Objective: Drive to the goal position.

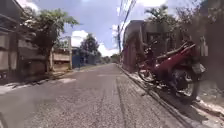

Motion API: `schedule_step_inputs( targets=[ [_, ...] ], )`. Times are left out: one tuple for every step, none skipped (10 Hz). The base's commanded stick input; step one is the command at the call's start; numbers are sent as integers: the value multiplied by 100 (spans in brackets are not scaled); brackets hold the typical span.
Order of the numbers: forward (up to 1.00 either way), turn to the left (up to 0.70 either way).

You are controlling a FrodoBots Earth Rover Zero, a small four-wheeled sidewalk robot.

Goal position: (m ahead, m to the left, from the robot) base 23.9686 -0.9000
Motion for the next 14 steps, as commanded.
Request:
schedule_step_inputs(
  targets=[
    [70, 0],
    [70, 0],
    [70, 0],
    [70, 0],
    [70, 0],
    [70, 0],
    [70, 0],
    [70, 0],
    [70, 0],
    [70, 0],
    [70, 0],
    [70, 0],
    [70, 0],
    [70, 0]
  ],
)
